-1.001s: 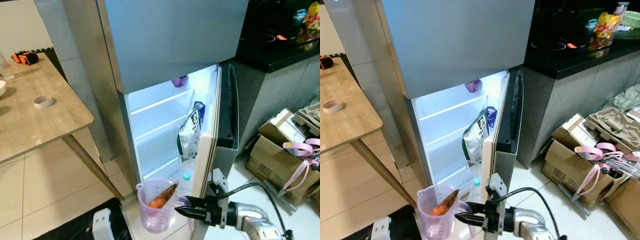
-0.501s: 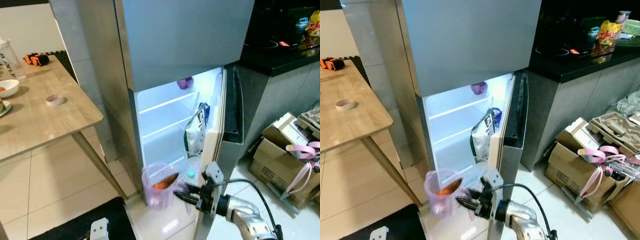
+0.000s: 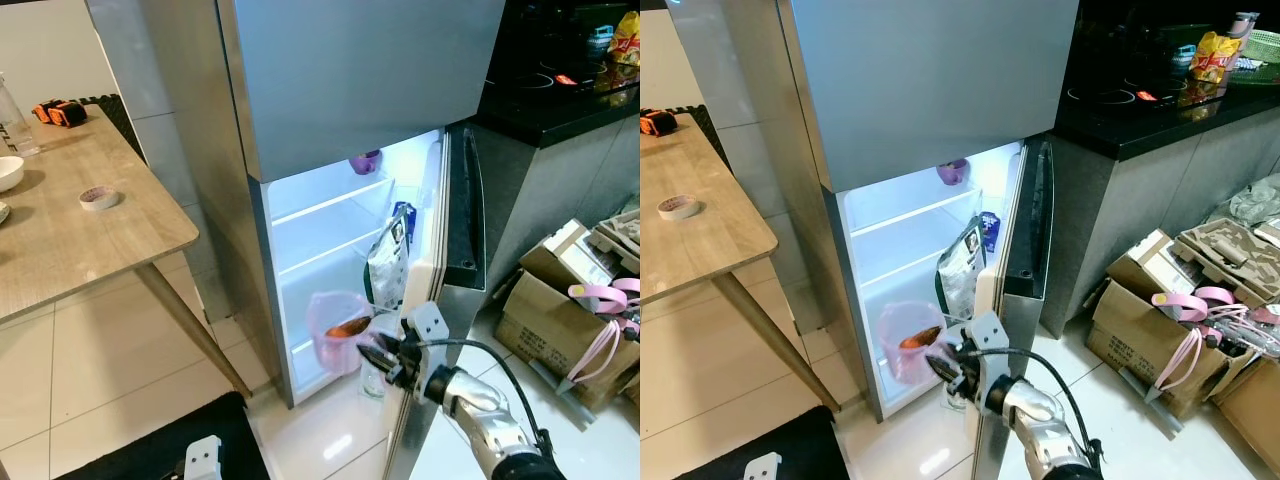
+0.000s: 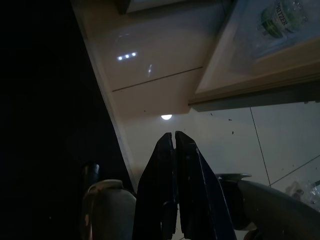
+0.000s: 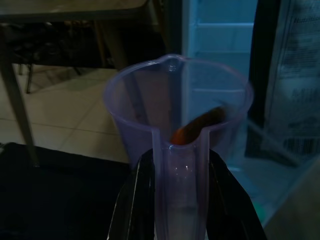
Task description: Restocking fridge
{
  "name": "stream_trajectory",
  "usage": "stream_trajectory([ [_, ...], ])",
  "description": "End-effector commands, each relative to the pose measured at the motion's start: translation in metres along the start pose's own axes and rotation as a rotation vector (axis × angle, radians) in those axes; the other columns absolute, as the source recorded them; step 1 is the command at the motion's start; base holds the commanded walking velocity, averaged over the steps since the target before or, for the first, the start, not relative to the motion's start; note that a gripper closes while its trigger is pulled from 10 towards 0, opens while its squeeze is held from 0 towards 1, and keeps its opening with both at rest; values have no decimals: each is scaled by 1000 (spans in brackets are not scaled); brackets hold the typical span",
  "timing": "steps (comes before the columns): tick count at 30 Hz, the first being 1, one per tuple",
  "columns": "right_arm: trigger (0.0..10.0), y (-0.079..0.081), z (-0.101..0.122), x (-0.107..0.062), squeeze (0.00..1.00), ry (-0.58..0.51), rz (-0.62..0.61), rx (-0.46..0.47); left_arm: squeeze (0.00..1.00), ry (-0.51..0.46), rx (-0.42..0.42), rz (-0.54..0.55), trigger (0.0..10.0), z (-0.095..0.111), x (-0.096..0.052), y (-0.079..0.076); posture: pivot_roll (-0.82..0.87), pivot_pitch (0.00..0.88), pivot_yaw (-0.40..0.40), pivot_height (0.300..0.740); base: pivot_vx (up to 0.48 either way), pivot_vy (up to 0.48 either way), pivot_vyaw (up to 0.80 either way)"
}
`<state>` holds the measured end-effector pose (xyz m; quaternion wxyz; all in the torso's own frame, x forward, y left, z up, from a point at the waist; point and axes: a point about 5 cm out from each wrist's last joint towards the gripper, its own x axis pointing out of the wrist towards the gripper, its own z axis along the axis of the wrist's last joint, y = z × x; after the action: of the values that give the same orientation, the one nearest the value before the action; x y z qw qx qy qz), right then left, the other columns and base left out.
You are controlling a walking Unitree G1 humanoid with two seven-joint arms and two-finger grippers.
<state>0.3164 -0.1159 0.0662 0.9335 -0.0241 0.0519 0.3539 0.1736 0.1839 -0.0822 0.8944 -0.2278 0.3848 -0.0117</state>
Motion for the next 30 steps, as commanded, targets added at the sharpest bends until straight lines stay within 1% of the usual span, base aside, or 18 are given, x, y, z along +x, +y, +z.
stream_trajectory([
  [1,10000,-18,2,-6,0,2,-141,-21,0,16,10,-10,10000,-5,0,-3,-89,0,5,740,0,0,0],
  [3,10000,-21,2,-7,0,3,-161,-19,0,17,12,-11,10000,-5,0,-3,-89,0,5,740,0,0,0],
  [4,10000,-27,2,-10,0,1,-196,-22,0,19,14,-11,10000,-5,0,-3,-89,0,5,740,0,0,0],
  [6,10000,-33,1,-14,0,9,-228,-28,0,21,16,-12,10000,-5,0,-3,-89,0,5,740,0,0,0],
  [10,10000,-37,1,-17,0,12,-242,-27,0,25,18,-13,10000,-6,-1,-2,-89,0,5,740,0,0,0],
  [15,10000,-37,0,-17,0,10,-246,-30,0,27,19,-16,10000,-7,-1,-2,-87,0,4,740,0,0,0],
  [16,10000,-42,-2,-19,0,27,-295,-43,0,25,18,-23,10000,-7,0,-4,-87,0,4,740,0,0,0],
  [19,10000,-51,-2,-23,0,53,-372,-60,0,27,19,-27,10000,-8,0,-5,-87,0,4,740,0,0,0],
  [21,10000,-54,-2,-25,0,60,-395,-67,0,28,20,-27,10000,-8,0,-5,-87,0,4,740,0,0,0],
  [22,10000,-58,-3,-28,0,69,-425,-72,0,29,20,-27,10000,-8,0,-4,-87,0,4,740,0,0,0],
  [23,10000,-69,-2,-36,0,80,-490,-85,0,29,22,-29,10000,-8,0,-4,-87,0,4,740,0,0,0],
  [24,10000,-74,-2,-40,0,90,-525,-101,0,28,23,-31,10000,-7,0,-4,-87,0,4,740,0,0,0],
  [29,10000,-86,2,-50,0,86,-613,-133,0,30,26,-30,10000,-7,-1,-3,-84,0,6,740,0,0,0],
  [30,10000,-86,2,-50,0,86,-613,-133,0,30,26,-30,10000,-7,-1,-3,-84,0,6,740,0,0,0],
])
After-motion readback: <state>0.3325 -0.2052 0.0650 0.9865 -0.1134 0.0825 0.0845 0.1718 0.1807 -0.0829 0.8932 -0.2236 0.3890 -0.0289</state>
